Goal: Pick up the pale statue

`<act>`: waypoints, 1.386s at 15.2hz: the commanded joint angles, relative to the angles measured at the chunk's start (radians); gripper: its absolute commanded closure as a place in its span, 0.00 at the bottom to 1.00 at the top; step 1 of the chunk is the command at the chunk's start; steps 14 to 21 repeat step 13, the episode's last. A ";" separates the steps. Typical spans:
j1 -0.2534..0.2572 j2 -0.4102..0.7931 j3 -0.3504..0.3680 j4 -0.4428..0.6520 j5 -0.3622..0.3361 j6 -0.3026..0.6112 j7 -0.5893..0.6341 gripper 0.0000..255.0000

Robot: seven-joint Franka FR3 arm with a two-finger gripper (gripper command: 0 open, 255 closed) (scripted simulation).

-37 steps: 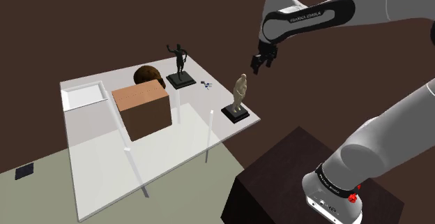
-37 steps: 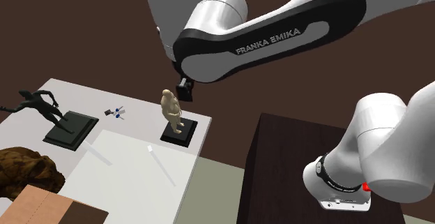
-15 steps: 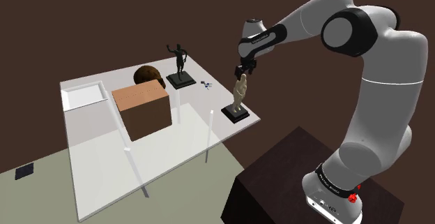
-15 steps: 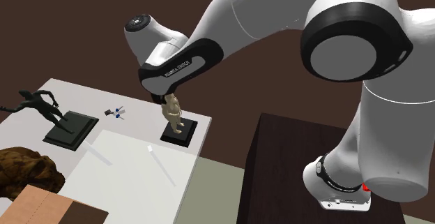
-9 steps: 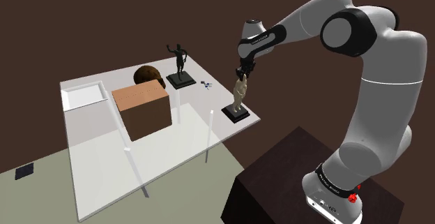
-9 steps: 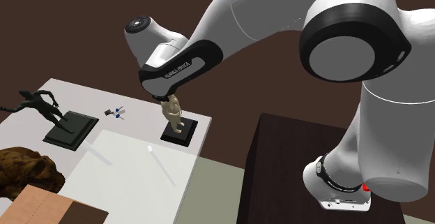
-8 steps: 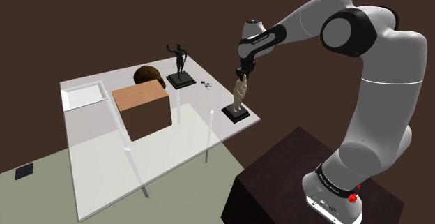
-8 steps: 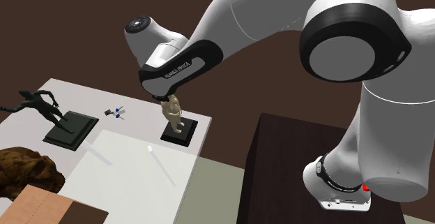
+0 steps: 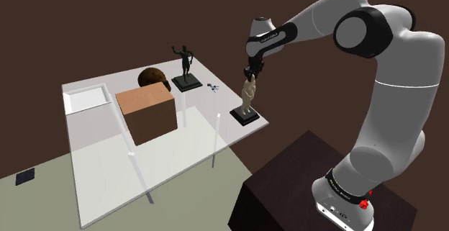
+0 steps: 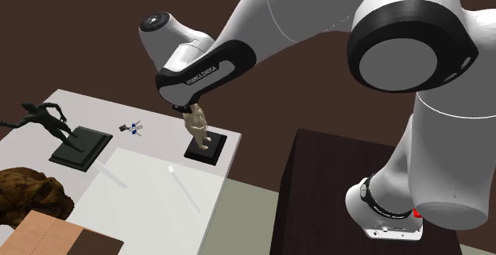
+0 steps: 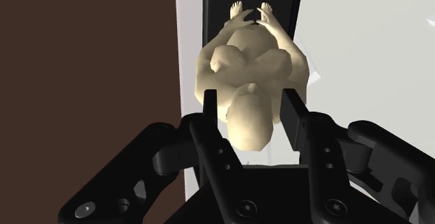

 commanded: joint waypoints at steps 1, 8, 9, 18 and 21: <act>0.000 -0.013 0.000 0.010 0.001 -0.022 -0.004 1.00; 0.001 -0.060 0.001 0.042 0.004 -0.099 -0.013 1.00; 0.001 -0.066 0.001 0.047 0.005 -0.110 -0.015 1.00; 0.001 -0.078 0.001 0.059 0.006 -0.134 -0.018 1.00; 0.001 -0.078 0.001 0.059 0.006 -0.134 -0.018 1.00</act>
